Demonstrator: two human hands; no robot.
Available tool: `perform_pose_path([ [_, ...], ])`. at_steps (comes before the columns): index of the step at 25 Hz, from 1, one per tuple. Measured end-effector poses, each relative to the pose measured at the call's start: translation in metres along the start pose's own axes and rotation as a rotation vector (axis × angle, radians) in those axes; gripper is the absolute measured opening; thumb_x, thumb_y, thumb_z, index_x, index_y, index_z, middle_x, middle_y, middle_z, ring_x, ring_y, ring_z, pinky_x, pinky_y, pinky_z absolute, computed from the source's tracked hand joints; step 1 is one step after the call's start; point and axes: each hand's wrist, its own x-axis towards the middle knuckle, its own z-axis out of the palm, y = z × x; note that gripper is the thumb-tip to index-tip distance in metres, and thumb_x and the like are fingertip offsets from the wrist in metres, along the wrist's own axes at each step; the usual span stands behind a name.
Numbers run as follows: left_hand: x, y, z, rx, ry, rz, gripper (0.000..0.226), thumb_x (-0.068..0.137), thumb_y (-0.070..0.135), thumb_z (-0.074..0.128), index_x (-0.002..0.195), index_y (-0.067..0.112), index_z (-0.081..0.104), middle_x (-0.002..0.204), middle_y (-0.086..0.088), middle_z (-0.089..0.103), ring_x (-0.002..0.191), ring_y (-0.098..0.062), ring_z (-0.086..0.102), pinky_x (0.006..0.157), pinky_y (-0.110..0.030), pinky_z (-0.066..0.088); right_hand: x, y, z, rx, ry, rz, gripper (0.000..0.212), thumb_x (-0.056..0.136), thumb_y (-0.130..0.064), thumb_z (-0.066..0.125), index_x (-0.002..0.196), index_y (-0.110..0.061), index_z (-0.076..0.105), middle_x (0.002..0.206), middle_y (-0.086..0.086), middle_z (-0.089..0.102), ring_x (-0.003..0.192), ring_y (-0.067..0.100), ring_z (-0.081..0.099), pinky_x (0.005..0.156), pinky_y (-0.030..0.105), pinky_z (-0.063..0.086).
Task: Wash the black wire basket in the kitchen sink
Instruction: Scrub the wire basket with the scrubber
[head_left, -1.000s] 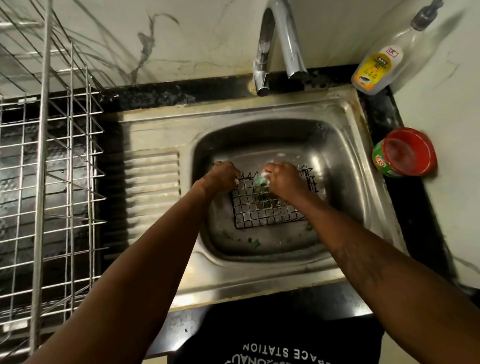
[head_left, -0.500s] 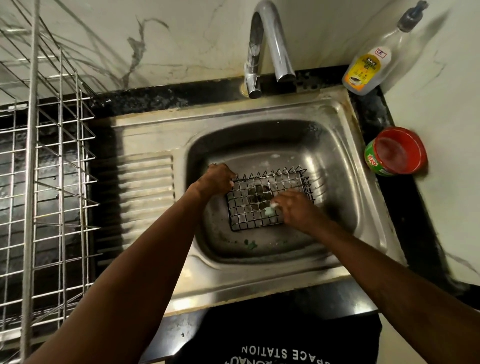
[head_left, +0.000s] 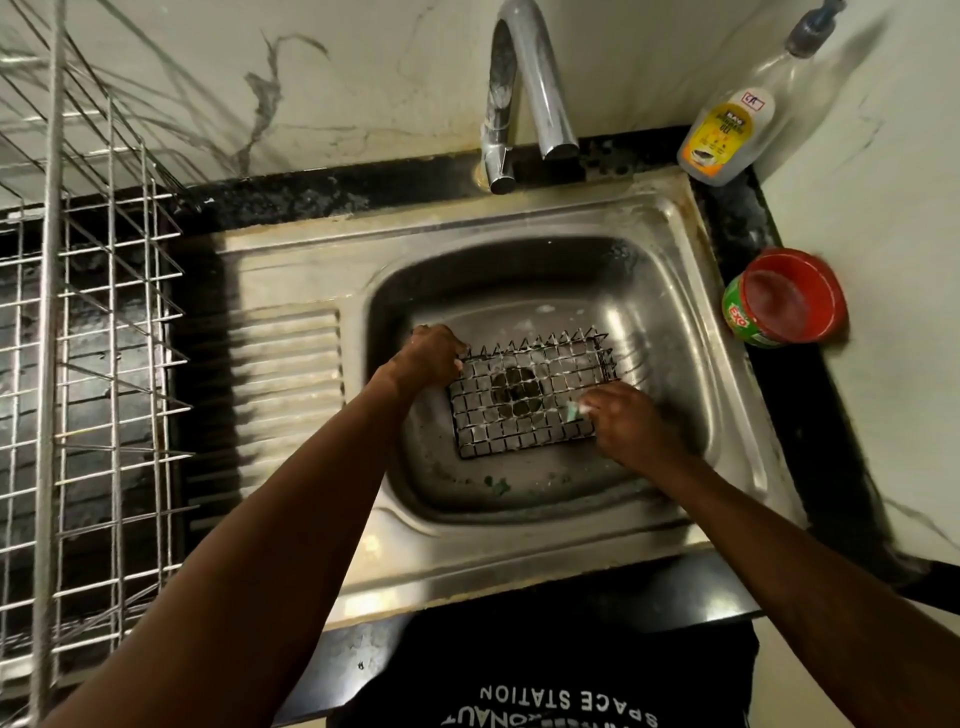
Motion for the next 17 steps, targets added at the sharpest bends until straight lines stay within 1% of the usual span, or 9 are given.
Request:
perform_pose_path([
  [2, 0.001, -0.001, 0.001, 0.003, 0.003, 0.023, 0.033, 0.096, 0.015, 0.055, 0.125, 0.014, 0.070, 0.127, -0.009, 0.069, 0.117, -0.026, 0.063, 0.107, -0.035, 0.041, 0.009, -0.003, -0.012, 0.019, 0.046, 0.122, 0.019, 0.087, 0.002, 0.061, 0.100, -0.004, 0.073, 0.093, 0.013, 0.072, 0.081, 0.026, 0.062, 0.069, 0.023, 0.038],
  [4, 0.003, -0.003, 0.002, 0.027, -0.006, 0.032, 0.033, 0.094, 0.015, 0.054, 0.122, 0.012, 0.071, 0.125, -0.010, 0.070, 0.115, -0.027, 0.065, 0.103, -0.034, 0.045, 0.042, -0.007, -0.018, -0.011, 0.074, 0.225, 0.020, 0.089, 0.001, 0.065, 0.107, -0.004, 0.073, 0.095, 0.014, 0.072, 0.081, 0.022, 0.059, 0.065, 0.021, 0.032],
  [6, 0.003, -0.003, 0.001, 0.029, -0.013, 0.030, 0.033, 0.094, 0.016, 0.054, 0.122, 0.011, 0.071, 0.125, -0.010, 0.070, 0.115, -0.027, 0.064, 0.102, -0.034, 0.045, 0.080, -0.005, -0.024, -0.044, 0.084, 0.307, 0.025, 0.085, -0.003, 0.069, 0.110, -0.008, 0.072, 0.099, 0.015, 0.072, 0.087, 0.028, 0.064, 0.067, 0.022, 0.034],
  [8, 0.002, -0.001, 0.001, 0.022, 0.002, 0.019, 0.033, 0.094, 0.016, 0.054, 0.121, 0.011, 0.071, 0.124, -0.010, 0.070, 0.113, -0.027, 0.065, 0.101, -0.033, 0.045, 0.102, -0.001, -0.034, -0.062, 0.069, 0.369, 0.027, 0.083, -0.004, 0.073, 0.110, -0.009, 0.072, 0.102, 0.013, 0.072, 0.089, 0.027, 0.064, 0.067, 0.020, 0.035],
  [11, 0.001, -0.001, 0.003, -0.003, 0.034, -0.017, 0.031, 0.094, 0.017, 0.055, 0.117, 0.012, 0.074, 0.119, -0.008, 0.073, 0.110, -0.025, 0.067, 0.101, -0.030, 0.044, 0.084, 0.000, -0.052, -0.170, 0.049, 0.354, 0.021, 0.087, -0.016, 0.071, 0.107, -0.018, 0.070, 0.094, 0.002, 0.072, 0.071, 0.016, 0.056, 0.054, 0.017, 0.030],
  [13, 0.003, -0.002, 0.003, -0.025, 0.042, -0.020, 0.029, 0.096, 0.023, 0.056, 0.117, 0.015, 0.074, 0.118, -0.006, 0.073, 0.111, -0.025, 0.066, 0.104, -0.030, 0.042, 0.052, 0.007, -0.049, -0.270, 0.057, 0.278, 0.018, 0.089, -0.025, 0.064, 0.106, -0.023, 0.068, 0.089, -0.001, 0.072, 0.066, 0.017, 0.059, 0.057, 0.021, 0.041],
  [14, 0.004, -0.003, 0.003, -0.027, 0.034, -0.007, 0.027, 0.097, 0.026, 0.057, 0.114, 0.015, 0.075, 0.117, -0.006, 0.073, 0.111, -0.024, 0.067, 0.104, -0.031, 0.041, 0.033, 0.009, -0.043, -0.276, 0.031, 0.273, 0.019, 0.088, -0.024, 0.062, 0.106, -0.023, 0.067, 0.088, 0.000, 0.073, 0.067, 0.019, 0.062, 0.059, 0.025, 0.048],
  [15, 0.005, -0.003, 0.002, -0.019, 0.021, 0.007, 0.027, 0.098, 0.028, 0.056, 0.111, 0.015, 0.076, 0.115, -0.006, 0.074, 0.109, -0.024, 0.067, 0.103, -0.032, 0.041, 0.014, 0.011, -0.035, -0.263, 0.007, 0.287, 0.019, 0.085, -0.021, 0.063, 0.104, -0.023, 0.068, 0.089, 0.002, 0.074, 0.069, 0.022, 0.065, 0.062, 0.028, 0.053],
  [17, 0.006, -0.002, 0.001, 0.005, 0.003, 0.025, 0.027, 0.099, 0.030, 0.055, 0.108, 0.014, 0.076, 0.114, -0.006, 0.074, 0.107, -0.023, 0.067, 0.103, -0.034, 0.044, -0.010, 0.007, -0.030, -0.194, 0.039, 0.333, 0.022, 0.079, -0.012, 0.070, 0.099, -0.020, 0.073, 0.088, 0.006, 0.075, 0.072, 0.027, 0.070, 0.066, 0.030, 0.055],
])
